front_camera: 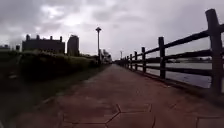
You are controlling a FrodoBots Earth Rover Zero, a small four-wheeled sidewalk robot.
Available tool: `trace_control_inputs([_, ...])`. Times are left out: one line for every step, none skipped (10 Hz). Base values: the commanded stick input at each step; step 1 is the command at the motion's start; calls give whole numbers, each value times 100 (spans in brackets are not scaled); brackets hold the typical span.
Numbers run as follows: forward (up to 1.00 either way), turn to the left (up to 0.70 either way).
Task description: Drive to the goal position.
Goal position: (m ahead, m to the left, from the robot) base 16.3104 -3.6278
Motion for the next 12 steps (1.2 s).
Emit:
trace_control_inputs([100,0])
trace_control_inputs([100,0])
trace_control_inputs([100,0])
trace_control_inputs([100,0])
trace_control_inputs([100,0])
trace_control_inputs([100,9])
trace_control_inputs([100,28])
trace_control_inputs([100,0])
trace_control_inputs([100,0])
trace_control_inputs([100,0])
trace_control_inputs([100,0])
trace_control_inputs([100,0])
